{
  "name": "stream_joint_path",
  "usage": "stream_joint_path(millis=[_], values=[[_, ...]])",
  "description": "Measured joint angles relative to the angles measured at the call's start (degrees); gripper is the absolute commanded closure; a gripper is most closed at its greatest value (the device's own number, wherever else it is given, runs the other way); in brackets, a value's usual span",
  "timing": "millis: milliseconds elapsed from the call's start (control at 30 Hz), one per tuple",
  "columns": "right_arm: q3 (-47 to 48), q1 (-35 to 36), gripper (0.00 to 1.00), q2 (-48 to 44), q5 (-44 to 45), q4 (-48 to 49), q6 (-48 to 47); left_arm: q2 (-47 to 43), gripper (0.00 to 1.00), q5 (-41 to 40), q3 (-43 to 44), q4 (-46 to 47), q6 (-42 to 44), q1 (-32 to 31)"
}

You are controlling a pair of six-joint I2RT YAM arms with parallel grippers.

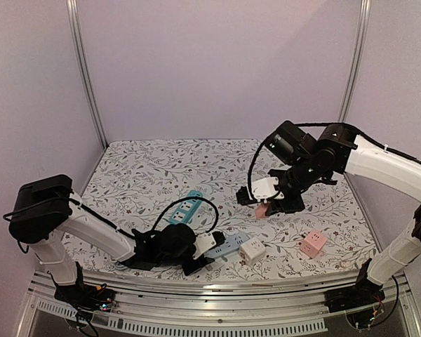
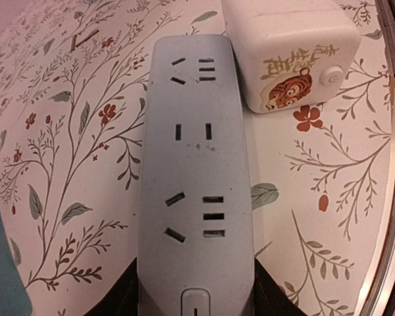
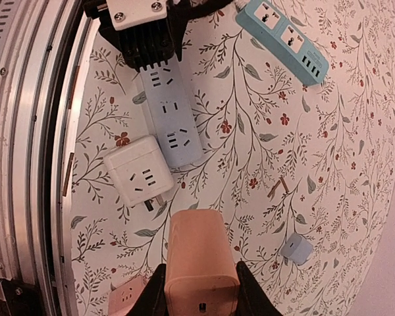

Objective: Insert the plug

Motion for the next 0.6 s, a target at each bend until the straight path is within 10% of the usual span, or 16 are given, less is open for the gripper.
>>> stream_joint_path(millis=[467,533,600], values=[[7.54,1.27,1.0,14.95,1.81,-3.15,-6.58,-3.78,0.58,0.35,-6.56,4.76,0.39,2.16],[8.98,1.6,1.0,16.65,1.95,-3.15,-7.15,-3.45,0.11,1.07,-6.25,4.68,-0.13,2.71],[9.81,1.95,1.0,18.05,2.01,-3.04,-7.65,-2.34,0.01,1.16,-5.44,5.03,-0.57,3.06]])
